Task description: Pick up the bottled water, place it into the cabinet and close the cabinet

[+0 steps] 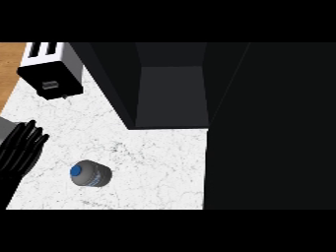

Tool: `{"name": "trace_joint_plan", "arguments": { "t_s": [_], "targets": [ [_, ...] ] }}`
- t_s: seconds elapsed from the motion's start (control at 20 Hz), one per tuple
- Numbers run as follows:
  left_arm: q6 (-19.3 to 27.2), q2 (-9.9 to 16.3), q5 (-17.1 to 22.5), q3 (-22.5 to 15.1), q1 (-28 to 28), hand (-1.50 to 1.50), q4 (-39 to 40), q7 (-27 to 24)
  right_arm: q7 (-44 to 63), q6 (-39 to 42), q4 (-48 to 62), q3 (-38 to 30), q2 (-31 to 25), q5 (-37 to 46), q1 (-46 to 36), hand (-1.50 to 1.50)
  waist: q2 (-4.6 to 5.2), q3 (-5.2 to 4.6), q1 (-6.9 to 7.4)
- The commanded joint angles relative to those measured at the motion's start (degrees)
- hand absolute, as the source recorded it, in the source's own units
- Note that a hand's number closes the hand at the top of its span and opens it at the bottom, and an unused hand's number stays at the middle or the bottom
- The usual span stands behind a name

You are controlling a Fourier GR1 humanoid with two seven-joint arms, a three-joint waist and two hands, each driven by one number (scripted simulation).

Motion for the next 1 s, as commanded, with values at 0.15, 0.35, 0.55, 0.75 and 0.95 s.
{"name": "trace_joint_plan", "arguments": {
  "t_s": [0.15,0.35,0.55,0.75,0.95],
  "targets": [
    [-3.42,-0.95,-3.66,-0.76,-5.70,-1.50,19.26,-5.68,-0.44,-0.18,-7.22,3.72,-0.60,2.08,4.63,-1.50,0.11,-0.03,-0.50],
    [-1.70,-3.97,-6.76,-1.92,-9.26,-1.50,26.97,-8.87,-4.04,0.93,-7.87,4.34,-1.96,2.51,8.24,-1.50,0.10,-0.04,-0.73],
    [-5.14,-1.56,-10.27,0.02,-10.66,-1.50,37.56,-18.46,-4.18,-0.01,-10.40,6.21,-3.13,5.01,11.49,-1.50,0.05,-0.08,-0.71],
    [-5.43,-2.78,-13.00,-0.98,-14.22,-1.50,47.04,-23.69,-4.66,-1.92,-10.80,9.44,-2.76,6.76,11.71,-1.50,0.17,-0.14,-0.79],
    [-6.52,-3.40,-16.44,-2.60,-16.74,-1.50,54.46,-30.16,-7.97,-0.84,-11.26,9.42,-5.70,6.39,15.52,-1.50,0.01,-0.13,-1.35]
  ]
}}
